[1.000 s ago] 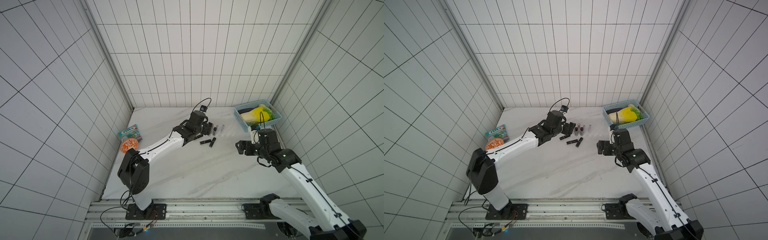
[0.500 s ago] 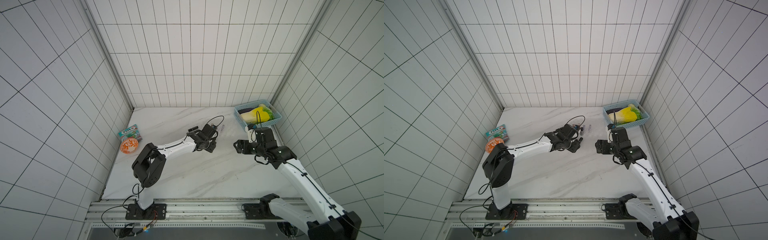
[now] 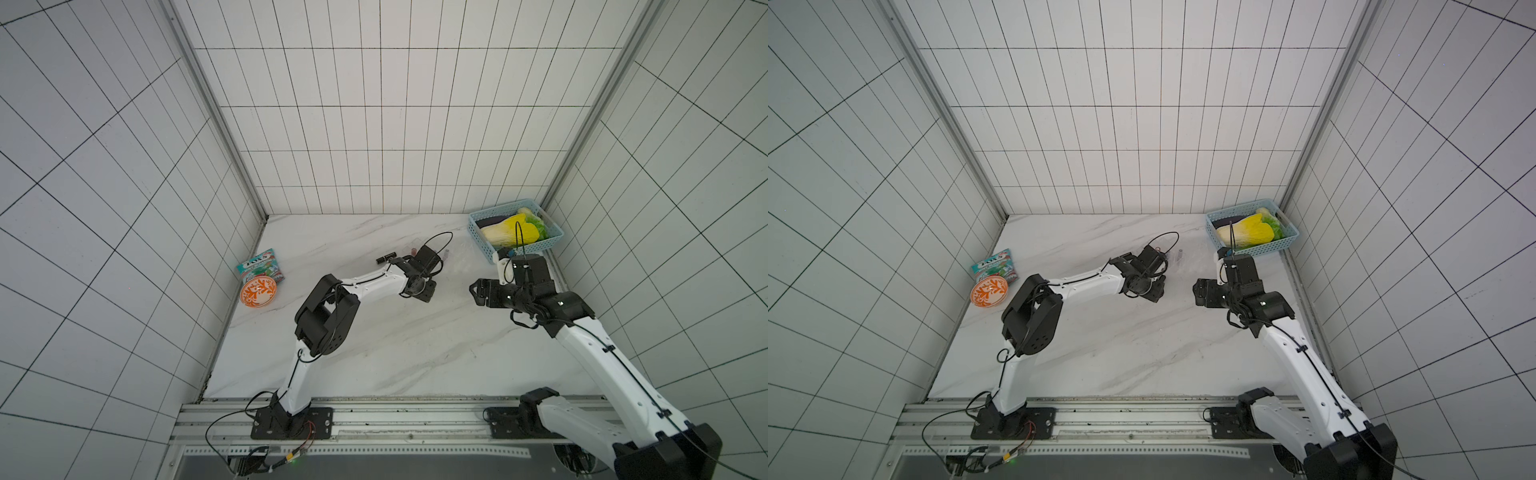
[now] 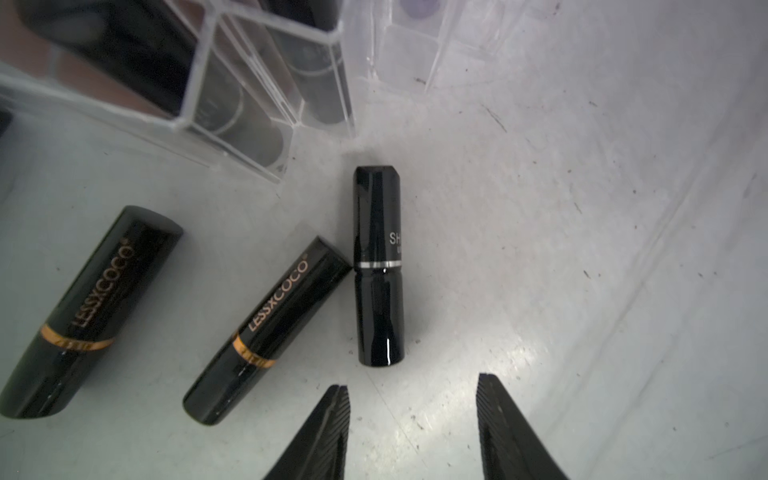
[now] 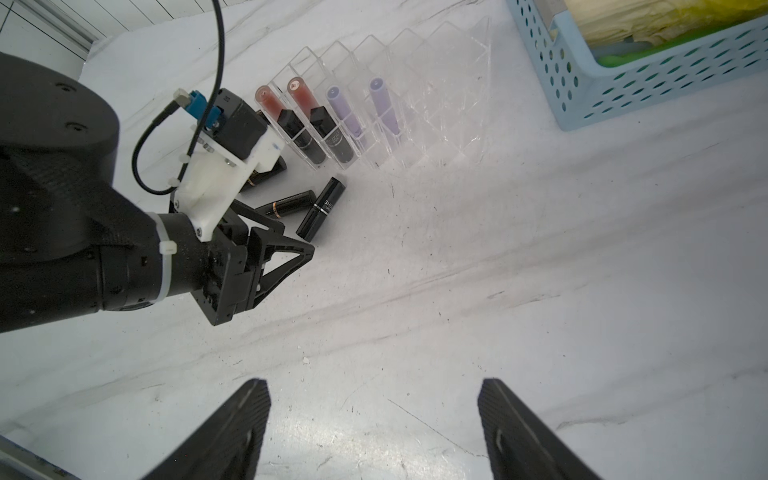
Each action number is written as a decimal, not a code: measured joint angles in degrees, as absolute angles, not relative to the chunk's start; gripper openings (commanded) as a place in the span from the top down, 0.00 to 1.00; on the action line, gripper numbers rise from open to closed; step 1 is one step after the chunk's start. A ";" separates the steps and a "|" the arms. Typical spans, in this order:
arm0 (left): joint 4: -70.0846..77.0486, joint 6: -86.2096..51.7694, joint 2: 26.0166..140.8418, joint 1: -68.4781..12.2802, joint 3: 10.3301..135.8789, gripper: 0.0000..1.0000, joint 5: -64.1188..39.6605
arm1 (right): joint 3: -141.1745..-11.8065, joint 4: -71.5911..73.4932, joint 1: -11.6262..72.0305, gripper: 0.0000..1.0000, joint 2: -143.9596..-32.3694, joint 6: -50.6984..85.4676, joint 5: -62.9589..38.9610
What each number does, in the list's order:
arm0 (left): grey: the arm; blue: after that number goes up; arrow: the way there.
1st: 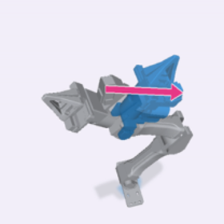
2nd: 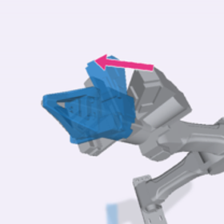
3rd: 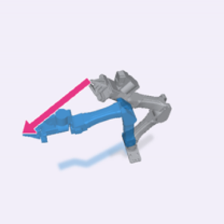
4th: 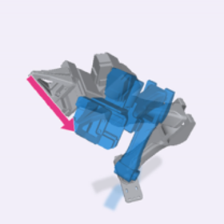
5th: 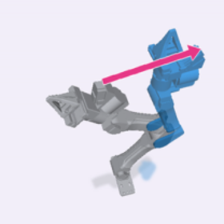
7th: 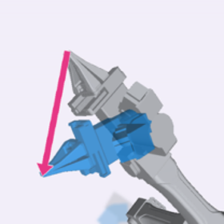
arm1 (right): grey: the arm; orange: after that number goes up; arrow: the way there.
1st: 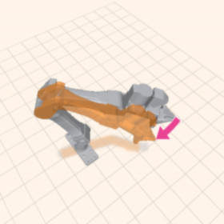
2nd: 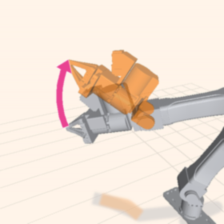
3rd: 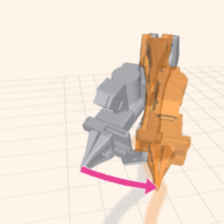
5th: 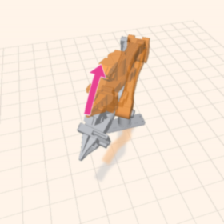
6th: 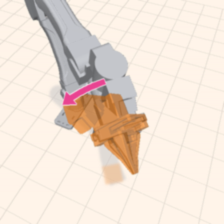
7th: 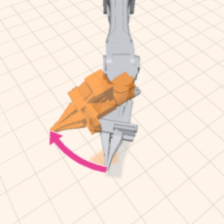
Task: Arrange the lipsticks in the organizer
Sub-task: Pick up the lipstick at the center of the board.
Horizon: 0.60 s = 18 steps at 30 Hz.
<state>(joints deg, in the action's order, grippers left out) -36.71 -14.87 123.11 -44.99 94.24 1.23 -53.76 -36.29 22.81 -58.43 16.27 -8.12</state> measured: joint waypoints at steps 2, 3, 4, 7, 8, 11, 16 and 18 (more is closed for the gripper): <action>-37.39 -14.96 124.53 -44.75 95.50 0.49 1.74 | -53.76 -36.29 22.81 0.17 -58.39 16.27 -8.14; -37.56 -14.98 125.27 -44.56 96.18 0.48 1.93 | -53.76 -36.29 22.81 0.17 -58.35 16.27 -8.14; -37.56 -14.98 125.91 -44.38 96.71 0.48 2.07 | -53.71 -36.29 22.81 0.17 -58.30 16.27 -8.12; -37.60 -14.98 127.00 -43.92 97.19 0.48 2.31 | -53.52 -36.32 22.81 0.17 -57.91 16.27 -8.14; -37.67 -14.98 127.26 -43.79 97.27 0.48 2.35 | -53.49 -36.32 22.81 0.17 -57.78 16.27 -8.14; -38.33 -14.98 128.53 -43.48 98.80 0.48 2.37 | -53.49 -36.29 22.81 0.18 -57.45 16.27 -8.16; -38.44 -14.79 131.07 -43.62 102.69 0.54 2.37 | -53.49 -36.29 22.46 0.18 -57.36 16.29 -8.43; -38.41 -14.74 131.37 -43.77 103.15 0.59 2.35 | -53.36 -36.29 22.46 0.18 -57.01 16.29 -8.54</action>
<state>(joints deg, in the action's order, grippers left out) -38.41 -14.74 131.37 -43.77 103.15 2.35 -53.36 -36.29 22.46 -57.01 16.29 -8.54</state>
